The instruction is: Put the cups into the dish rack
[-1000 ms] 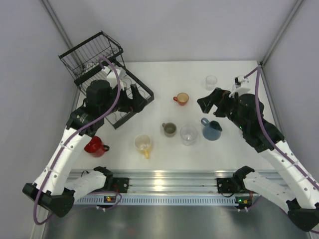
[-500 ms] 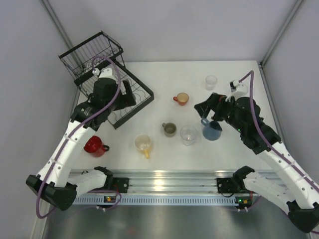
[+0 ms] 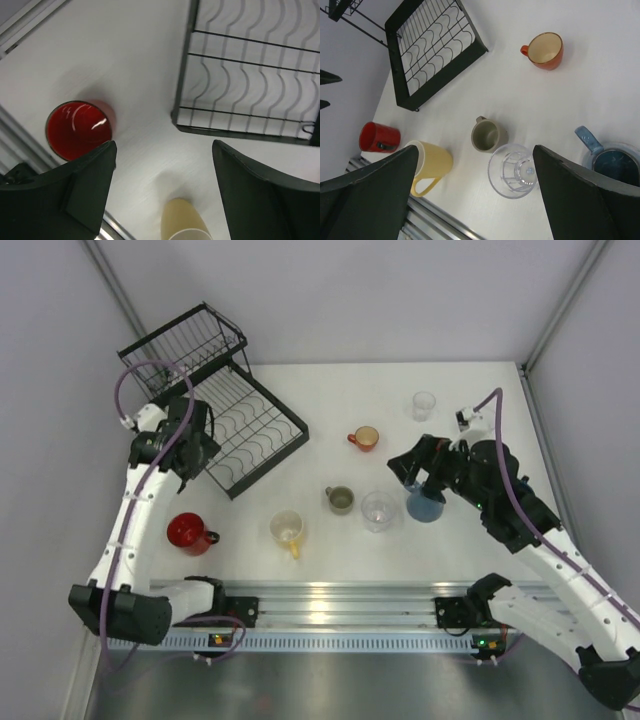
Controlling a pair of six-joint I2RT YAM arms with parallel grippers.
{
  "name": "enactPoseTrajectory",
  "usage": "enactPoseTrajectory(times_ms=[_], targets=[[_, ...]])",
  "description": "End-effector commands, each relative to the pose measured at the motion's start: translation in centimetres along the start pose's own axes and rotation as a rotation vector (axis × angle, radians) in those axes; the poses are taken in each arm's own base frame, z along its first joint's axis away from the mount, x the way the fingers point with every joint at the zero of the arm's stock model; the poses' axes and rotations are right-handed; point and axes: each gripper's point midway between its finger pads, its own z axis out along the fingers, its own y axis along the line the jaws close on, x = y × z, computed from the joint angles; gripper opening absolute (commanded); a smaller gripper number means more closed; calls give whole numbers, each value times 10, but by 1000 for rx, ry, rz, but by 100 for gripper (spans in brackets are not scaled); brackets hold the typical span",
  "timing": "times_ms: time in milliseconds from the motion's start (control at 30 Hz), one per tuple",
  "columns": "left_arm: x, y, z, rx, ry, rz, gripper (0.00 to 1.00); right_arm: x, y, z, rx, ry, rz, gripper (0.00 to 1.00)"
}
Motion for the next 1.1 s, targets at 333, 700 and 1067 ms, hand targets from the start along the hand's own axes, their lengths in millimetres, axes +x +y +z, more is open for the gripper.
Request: enactPoseTrajectory(times_ms=[333, 700, 1067], targets=[[34, 108, 33, -514, 150, -210, 71, -11, 11, -12, -61, -66, -36, 99], [64, 120, 62, -573, 226, -325, 72, -20, 13, -18, -61, -97, -57, 99], [79, 125, 77, -646, 265, -356, 71, -18, 7, -19, -51, -109, -82, 99]])
